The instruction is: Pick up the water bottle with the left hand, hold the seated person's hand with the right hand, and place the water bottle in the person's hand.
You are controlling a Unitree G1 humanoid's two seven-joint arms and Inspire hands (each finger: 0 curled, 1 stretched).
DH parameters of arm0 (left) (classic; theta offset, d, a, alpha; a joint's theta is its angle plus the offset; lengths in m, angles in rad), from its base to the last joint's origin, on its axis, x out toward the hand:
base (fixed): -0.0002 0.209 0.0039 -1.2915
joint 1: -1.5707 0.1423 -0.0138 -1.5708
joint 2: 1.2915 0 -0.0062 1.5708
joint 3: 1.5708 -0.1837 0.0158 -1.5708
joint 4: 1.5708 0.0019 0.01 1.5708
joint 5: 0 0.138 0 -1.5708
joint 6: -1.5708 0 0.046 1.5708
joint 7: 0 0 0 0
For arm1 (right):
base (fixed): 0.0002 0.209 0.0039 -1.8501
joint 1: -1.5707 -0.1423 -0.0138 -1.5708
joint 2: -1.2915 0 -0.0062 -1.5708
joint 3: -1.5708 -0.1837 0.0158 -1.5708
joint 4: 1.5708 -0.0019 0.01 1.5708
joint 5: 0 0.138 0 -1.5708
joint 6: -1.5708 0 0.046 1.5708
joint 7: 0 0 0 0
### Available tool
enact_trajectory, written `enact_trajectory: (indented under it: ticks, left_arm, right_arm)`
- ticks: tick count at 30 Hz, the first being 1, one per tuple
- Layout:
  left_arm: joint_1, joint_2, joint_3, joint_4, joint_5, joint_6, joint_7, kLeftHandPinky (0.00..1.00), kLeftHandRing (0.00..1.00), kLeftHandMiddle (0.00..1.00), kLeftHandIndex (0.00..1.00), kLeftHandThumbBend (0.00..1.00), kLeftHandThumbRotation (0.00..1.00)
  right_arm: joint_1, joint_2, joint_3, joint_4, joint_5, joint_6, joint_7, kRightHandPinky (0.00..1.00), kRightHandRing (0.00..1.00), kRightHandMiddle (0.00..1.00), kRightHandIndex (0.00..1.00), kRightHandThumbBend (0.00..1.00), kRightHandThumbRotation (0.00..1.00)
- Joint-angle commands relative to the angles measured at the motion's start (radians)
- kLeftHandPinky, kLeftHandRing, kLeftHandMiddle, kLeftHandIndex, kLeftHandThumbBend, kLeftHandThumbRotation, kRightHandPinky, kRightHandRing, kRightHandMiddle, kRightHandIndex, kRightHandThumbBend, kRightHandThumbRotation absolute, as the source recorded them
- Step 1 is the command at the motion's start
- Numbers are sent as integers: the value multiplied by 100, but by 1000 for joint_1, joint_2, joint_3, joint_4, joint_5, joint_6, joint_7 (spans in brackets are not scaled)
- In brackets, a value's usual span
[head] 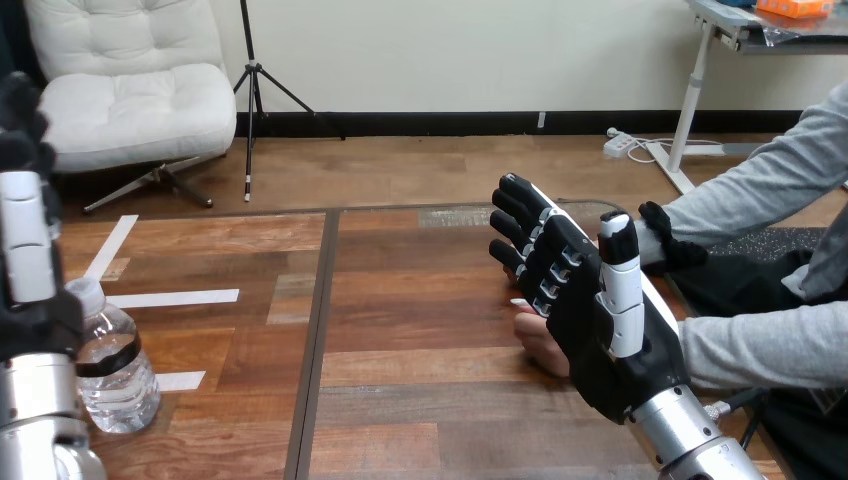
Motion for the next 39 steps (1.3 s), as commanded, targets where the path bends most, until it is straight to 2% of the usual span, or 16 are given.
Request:
enact_trajectory:
  ticks: [1,9,18,39]
  left_arm:
    - [-72,39,22,32,9,-35,14,94,94,93,89,78,89]
    - [-69,55,44,62,13,-46,35,94,94,94,89,80,89]
    - [-54,63,64,69,12,-32,54,99,96,95,89,80,91]
    - [-24,81,87,102,20,-35,46,100,100,99,94,86,89]
  right_arm:
    - [-35,8,-17,-35,15,-12,3,100,99,97,94,87,100]
    - [-32,7,-17,-43,16,-6,0,100,99,97,93,87,100]
    - [-31,6,-17,-45,17,-6,2,100,98,97,94,86,100]
    - [-32,6,-17,-44,16,-5,0,100,98,96,93,87,100]
